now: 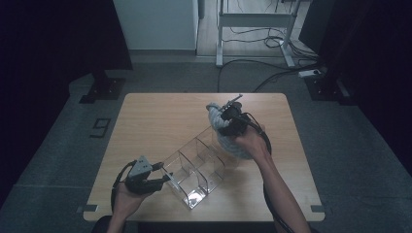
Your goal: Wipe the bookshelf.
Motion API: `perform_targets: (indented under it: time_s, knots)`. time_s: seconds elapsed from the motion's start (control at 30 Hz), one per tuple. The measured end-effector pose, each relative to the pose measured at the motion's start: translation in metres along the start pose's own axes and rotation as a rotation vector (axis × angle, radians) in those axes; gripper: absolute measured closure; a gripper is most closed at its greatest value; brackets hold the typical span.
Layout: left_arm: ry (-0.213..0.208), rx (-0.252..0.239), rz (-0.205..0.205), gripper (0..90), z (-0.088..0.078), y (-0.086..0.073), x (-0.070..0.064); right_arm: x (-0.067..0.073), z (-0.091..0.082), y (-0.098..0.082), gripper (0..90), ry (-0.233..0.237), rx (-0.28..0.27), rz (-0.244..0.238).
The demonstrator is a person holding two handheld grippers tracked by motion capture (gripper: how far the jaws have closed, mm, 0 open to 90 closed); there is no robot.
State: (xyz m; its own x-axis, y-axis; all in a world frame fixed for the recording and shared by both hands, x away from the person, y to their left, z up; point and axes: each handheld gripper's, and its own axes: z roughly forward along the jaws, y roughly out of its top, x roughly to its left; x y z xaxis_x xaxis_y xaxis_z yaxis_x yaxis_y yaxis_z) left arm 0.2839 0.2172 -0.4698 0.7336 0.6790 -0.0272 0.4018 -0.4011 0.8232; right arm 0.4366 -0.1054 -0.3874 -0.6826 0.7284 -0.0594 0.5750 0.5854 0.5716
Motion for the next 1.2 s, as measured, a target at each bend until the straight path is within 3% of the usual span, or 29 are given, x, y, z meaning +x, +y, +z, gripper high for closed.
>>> perform_targets:
  time_s: [1.2]
  knots:
    - [0.005, 0.0, -0.002, 44.3, 0.0, -0.001, -0.001, 0.001, -0.039, -0.077, 60.2, -0.002, -0.037, 0.047]
